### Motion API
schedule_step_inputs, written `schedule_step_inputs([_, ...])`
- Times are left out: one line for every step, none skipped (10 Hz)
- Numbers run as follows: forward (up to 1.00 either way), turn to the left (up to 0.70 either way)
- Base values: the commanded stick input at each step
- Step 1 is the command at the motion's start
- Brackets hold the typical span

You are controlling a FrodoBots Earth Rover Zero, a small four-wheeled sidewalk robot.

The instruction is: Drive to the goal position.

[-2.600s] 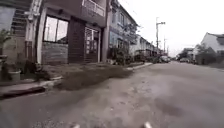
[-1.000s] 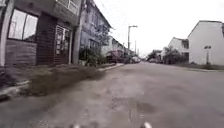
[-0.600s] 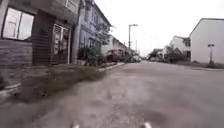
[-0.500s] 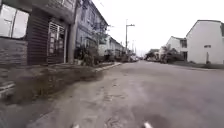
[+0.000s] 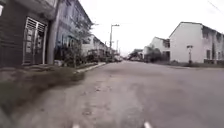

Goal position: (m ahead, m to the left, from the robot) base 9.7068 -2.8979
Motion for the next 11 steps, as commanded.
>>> schedule_step_inputs([0.7,0.0])
schedule_step_inputs([0.7,0.0])
schedule_step_inputs([0.7,0.0])
schedule_step_inputs([0.7,0.0])
schedule_step_inputs([0.7,0.0])
schedule_step_inputs([0.7,0.0])
schedule_step_inputs([0.7,0.0])
schedule_step_inputs([0.7,0.0])
schedule_step_inputs([0.7,0.02])
schedule_step_inputs([0.7,0.04])
schedule_step_inputs([0.7,-0.1])
